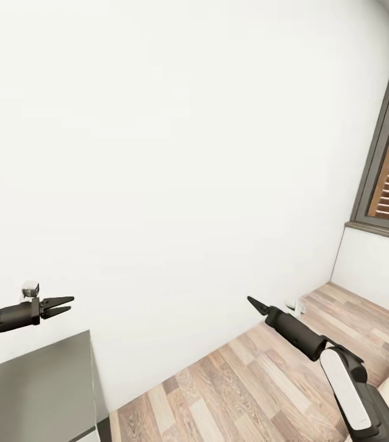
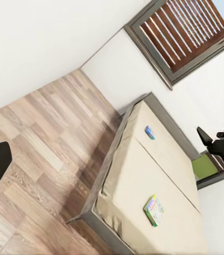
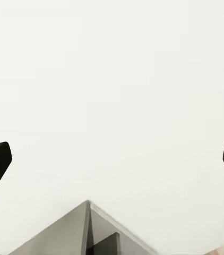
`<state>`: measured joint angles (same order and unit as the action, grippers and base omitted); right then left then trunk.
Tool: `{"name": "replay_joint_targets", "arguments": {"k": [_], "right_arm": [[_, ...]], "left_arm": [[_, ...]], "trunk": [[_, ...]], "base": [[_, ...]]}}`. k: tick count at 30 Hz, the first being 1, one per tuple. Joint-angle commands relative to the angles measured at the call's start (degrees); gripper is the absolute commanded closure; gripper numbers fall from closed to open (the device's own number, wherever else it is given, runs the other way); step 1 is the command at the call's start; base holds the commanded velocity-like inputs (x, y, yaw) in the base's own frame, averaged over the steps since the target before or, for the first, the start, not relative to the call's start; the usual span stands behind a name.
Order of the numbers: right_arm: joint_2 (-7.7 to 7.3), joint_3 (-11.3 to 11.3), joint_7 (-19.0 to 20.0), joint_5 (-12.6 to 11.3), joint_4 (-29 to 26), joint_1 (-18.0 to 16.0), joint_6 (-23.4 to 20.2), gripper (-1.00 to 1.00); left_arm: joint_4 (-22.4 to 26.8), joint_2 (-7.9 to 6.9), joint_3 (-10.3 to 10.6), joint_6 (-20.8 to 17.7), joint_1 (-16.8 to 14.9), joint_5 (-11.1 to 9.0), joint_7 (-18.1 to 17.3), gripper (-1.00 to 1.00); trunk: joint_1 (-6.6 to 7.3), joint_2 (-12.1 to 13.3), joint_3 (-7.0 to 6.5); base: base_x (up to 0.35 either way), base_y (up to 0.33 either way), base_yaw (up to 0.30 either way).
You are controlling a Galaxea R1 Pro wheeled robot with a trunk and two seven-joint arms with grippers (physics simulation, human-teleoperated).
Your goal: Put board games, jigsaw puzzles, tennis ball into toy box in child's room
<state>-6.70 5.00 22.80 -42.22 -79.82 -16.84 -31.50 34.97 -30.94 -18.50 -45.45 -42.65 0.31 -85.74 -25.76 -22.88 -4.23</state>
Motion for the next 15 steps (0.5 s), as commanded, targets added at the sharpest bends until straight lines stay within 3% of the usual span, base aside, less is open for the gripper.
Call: {"name": "replay_joint_targets", "arguments": {"k": [1, 15], "right_arm": [[0.02, 0.1, 0.1, -0.3, 0.0, 0.0, -0.4, -1.0], [0.1, 0.4, 0.0, 0.0, 2.3, 0.0, -0.4, -1.0]], "left_arm": [[0.0, -0.01, 0.0, -0.6, 0.0, 0.0, -0.2, -1.0], [0.0, 0.06, 0.0, -0.6, 0.0, 0.1, -0.2, -1.0]], "trunk": [[-0.02, 0.0, -0.01], [-0.02, 0.0, -0.57]], "base": [[0.0, 0.0, -0.277], [0.0, 0.0, -0.277]]}}
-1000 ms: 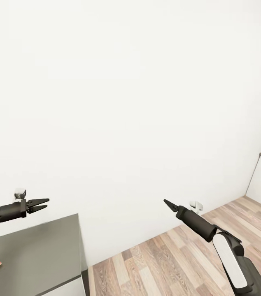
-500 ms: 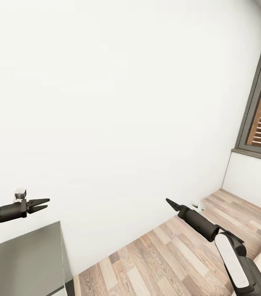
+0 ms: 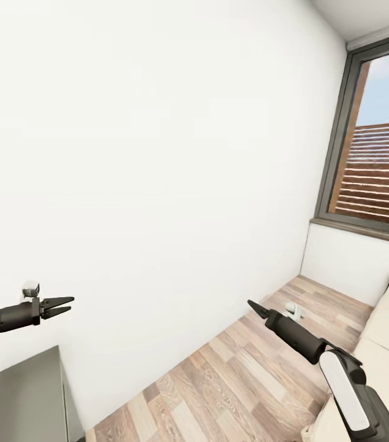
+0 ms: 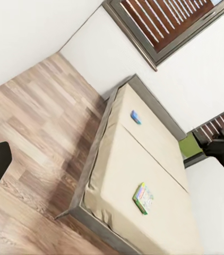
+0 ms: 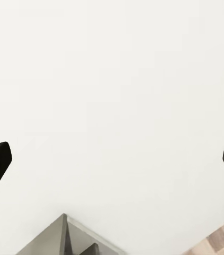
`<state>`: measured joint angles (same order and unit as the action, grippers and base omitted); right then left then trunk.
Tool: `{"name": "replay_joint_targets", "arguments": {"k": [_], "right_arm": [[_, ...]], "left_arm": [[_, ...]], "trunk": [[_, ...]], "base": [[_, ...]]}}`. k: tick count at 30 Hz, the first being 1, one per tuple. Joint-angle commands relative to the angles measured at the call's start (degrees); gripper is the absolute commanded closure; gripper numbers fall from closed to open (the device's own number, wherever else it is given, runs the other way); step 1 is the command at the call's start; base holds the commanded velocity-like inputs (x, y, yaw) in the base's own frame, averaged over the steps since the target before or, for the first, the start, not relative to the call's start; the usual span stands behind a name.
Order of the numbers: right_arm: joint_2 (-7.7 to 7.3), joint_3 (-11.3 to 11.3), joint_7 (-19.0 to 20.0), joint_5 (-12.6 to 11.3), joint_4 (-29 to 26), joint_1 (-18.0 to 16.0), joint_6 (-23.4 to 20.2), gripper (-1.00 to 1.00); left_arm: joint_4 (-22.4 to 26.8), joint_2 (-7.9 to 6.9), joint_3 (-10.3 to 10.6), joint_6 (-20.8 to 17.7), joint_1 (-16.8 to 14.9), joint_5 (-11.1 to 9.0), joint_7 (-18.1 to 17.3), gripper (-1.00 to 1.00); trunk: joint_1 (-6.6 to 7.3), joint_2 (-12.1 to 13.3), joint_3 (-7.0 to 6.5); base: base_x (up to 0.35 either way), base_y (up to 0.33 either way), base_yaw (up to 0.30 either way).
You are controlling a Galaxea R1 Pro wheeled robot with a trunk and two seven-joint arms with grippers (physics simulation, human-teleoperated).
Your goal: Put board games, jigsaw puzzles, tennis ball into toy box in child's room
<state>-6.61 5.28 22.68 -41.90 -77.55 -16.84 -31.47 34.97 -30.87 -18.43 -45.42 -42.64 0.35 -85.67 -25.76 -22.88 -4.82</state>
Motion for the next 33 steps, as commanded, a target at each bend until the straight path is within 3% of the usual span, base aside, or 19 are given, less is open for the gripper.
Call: {"name": "replay_joint_targets", "arguments": {"k": [1, 8, 17, 33], "right_arm": [[0.02, 0.1, 0.1, -0.3, 0.1, 0.0, -0.4, -1.0], [-0.04, 0.3, 0.1, -0.3, 0.2, 0.0, -0.4, -1.0], [0.01, 2.2, 0.1, -0.3, 0.3, 0.0, -0.4, -1.0], [0.02, 2.5, 0.1, -0.3, 0.3, 0.0, -0.4, -1.0]], "left_arm": [[0.0, -0.01, 0.0, -0.6, 0.0, 0.0, -0.2, -1.0], [0.0, 0.19, 0.2, -0.6, 0.0, 0.1, -0.1, -1.0], [0.0, 0.77, 0.2, -0.5, 0.0, 0.2, -0.1, -1.0], [0.0, 0.79, 0.2, -0.5, 0.0, 0.2, -0.1, -1.0]], "trunk": [[-0.02, 0.0, -0.01], [-0.02, 0.0, -0.29], [-0.02, 0.0, -0.64], [-0.02, 0.0, -1.27]], "base": [[0.0, 0.0, -0.277], [0.0, 0.0, -0.277], [0.0, 0.0, -0.277], [0.0, 0.0, -0.277]]}}
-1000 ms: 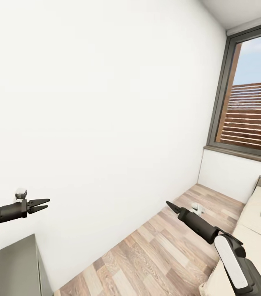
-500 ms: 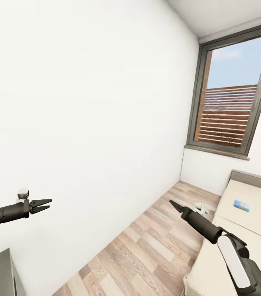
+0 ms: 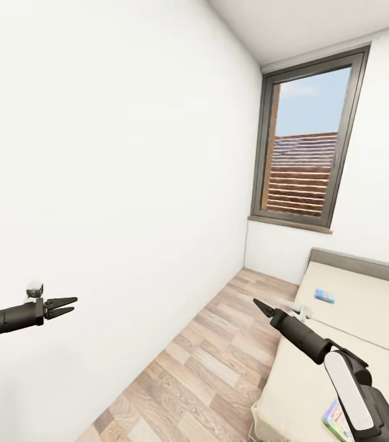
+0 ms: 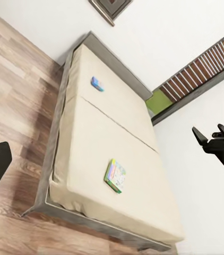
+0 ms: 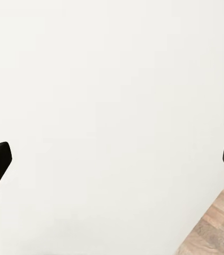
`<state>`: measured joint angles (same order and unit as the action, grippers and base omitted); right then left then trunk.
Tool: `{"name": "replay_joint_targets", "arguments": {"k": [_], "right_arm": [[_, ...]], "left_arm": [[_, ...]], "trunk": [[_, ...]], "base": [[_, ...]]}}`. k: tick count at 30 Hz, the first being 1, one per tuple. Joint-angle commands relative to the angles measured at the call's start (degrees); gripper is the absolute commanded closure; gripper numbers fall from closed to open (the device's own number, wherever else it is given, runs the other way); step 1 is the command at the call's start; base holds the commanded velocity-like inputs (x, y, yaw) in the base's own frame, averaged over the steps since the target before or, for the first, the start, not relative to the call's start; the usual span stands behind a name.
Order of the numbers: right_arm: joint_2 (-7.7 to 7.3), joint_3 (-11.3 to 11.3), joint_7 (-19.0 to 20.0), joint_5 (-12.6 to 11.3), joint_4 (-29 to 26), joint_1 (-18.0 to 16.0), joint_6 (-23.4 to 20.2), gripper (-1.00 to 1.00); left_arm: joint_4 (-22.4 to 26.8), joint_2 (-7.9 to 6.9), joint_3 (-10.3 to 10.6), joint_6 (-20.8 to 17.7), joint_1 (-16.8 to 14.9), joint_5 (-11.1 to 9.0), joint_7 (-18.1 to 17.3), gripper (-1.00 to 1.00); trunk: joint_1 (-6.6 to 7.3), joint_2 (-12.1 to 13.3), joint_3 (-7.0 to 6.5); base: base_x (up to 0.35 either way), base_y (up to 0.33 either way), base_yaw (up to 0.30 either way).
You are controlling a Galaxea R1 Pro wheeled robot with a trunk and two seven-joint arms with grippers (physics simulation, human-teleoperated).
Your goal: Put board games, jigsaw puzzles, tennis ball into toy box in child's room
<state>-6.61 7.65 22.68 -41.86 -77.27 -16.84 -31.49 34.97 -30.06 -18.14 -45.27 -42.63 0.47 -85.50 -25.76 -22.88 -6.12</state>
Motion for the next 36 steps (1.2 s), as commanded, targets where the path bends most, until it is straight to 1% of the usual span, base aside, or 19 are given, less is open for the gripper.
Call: {"name": "replay_joint_targets", "arguments": {"k": [1, 13, 22, 29, 36], "right_arm": [[0.02, 0.1, 0.1, -0.3, 0.0, 0.0, -0.4, -1.0], [0.02, 0.1, 0.0, -0.4, 0.0, 0.0, -0.4, -1.0], [0.02, 0.2, -0.3, -0.6, 0.0, 0.0, -0.5, -1.0], [-0.05, 0.3, -0.1, -0.7, 0.4, 0.0, -0.6, -1.0], [0.01, 2.4, 0.1, -0.8, 2.5, 0.0, -0.6, -1.0]], "left_arm": [[0.0, -0.01, -0.1, -0.6, 0.0, 0.1, -0.2, -1.0], [0.0, 0.08, 0.0, -0.6, 0.0, 0.1, -0.2, -1.0], [0.0, 0.09, 0.0, -0.6, 0.0, 0.1, -0.2, -1.0], [0.0, 0.09, 0.0, -0.6, 0.0, 0.1, -0.3, -1.0], [0.0, 0.09, 0.0, -0.6, 0.0, 0.1, -0.2, -1.0]], "trunk": [[-0.02, 0.0, -0.01], [-0.02, 0.0, -0.47], [-0.02, 0.0, -0.51], [-0.02, 0.0, -0.06], [-0.02, 0.0, 0.53]], "base": [[0.0, 0.0, -0.277], [0.0, 0.0, -0.25], [0.0, 0.0, -0.038], [0.0, 0.0, -0.052], [0.0, 0.0, -0.079]]}}
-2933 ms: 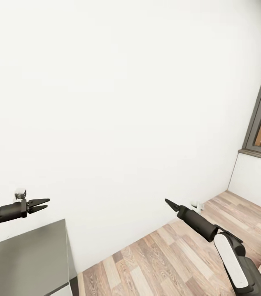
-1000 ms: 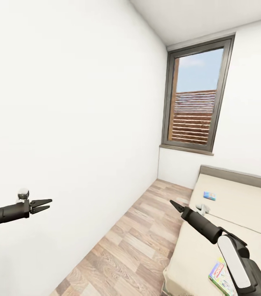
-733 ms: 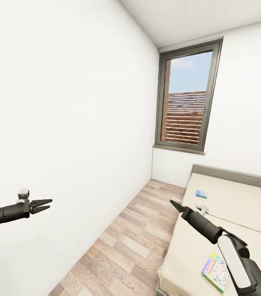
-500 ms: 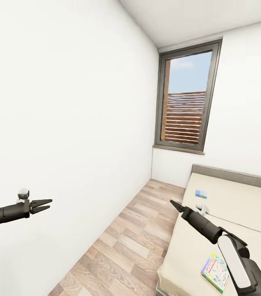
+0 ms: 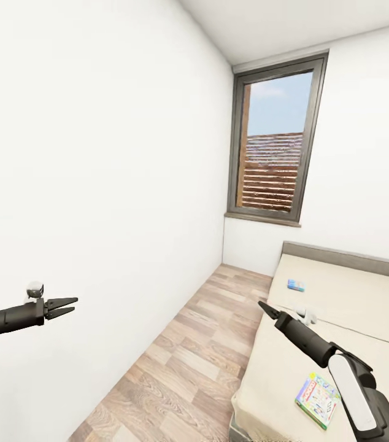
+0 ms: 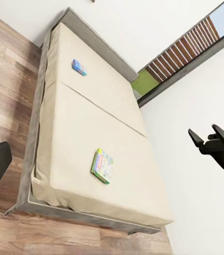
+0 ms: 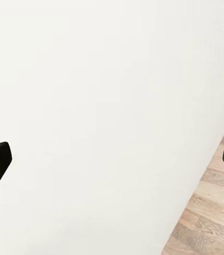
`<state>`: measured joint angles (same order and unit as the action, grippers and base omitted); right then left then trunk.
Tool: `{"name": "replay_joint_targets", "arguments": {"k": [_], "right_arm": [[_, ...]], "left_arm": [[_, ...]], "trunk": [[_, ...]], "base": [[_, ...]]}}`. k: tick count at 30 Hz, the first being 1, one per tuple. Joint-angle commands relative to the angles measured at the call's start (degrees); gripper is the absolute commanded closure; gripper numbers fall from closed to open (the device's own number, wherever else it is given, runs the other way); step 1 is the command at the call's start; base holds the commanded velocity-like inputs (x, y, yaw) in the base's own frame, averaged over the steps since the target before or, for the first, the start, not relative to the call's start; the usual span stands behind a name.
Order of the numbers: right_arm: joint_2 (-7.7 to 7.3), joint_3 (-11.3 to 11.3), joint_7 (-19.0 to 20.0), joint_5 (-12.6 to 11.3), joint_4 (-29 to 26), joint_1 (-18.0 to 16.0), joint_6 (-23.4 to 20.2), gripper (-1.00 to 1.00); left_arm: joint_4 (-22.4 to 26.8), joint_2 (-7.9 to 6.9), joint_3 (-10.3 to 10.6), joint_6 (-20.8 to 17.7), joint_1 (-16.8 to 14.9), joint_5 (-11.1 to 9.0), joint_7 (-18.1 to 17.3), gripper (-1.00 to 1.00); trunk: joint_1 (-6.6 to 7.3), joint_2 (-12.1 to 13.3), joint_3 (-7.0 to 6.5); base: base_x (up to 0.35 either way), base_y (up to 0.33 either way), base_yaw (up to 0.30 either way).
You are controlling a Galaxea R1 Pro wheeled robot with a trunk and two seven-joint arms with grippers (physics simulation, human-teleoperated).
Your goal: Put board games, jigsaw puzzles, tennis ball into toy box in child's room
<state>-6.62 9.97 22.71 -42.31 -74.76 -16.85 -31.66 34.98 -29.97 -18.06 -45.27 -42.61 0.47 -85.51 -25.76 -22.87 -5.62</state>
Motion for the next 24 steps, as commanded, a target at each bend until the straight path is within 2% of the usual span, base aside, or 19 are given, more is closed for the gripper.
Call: {"name": "replay_joint_targets", "arguments": {"k": [1, 8, 24], "right_arm": [[0.02, 0.3, 0.1, -0.3, 0.2, 0.0, -0.4, -1.0], [0.03, 1.2, 0.1, -0.3, 1.1, 0.0, -0.4, -1.0], [0.03, 1.5, 0.0, -0.3, 2.2, 0.0, -0.4, -1.0]], "left_arm": [[0.0, 0.0, -0.1, -0.6, 0.0, 0.1, -0.2, -1.0], [0.0, 0.0, -0.1, -0.6, 0.0, 0.1, -0.3, -1.0], [0.0, 0.0, 0.0, -0.6, 0.0, 0.1, -0.3, -1.0]], "trunk": [[-0.02, -0.1, 0.12], [-0.02, -0.1, 0.72], [-0.02, -0.1, 2.02]], "base": [[0.0, 0.0, -0.091], [0.0, 0.0, -0.111], [0.0, 0.0, -0.14]]}}
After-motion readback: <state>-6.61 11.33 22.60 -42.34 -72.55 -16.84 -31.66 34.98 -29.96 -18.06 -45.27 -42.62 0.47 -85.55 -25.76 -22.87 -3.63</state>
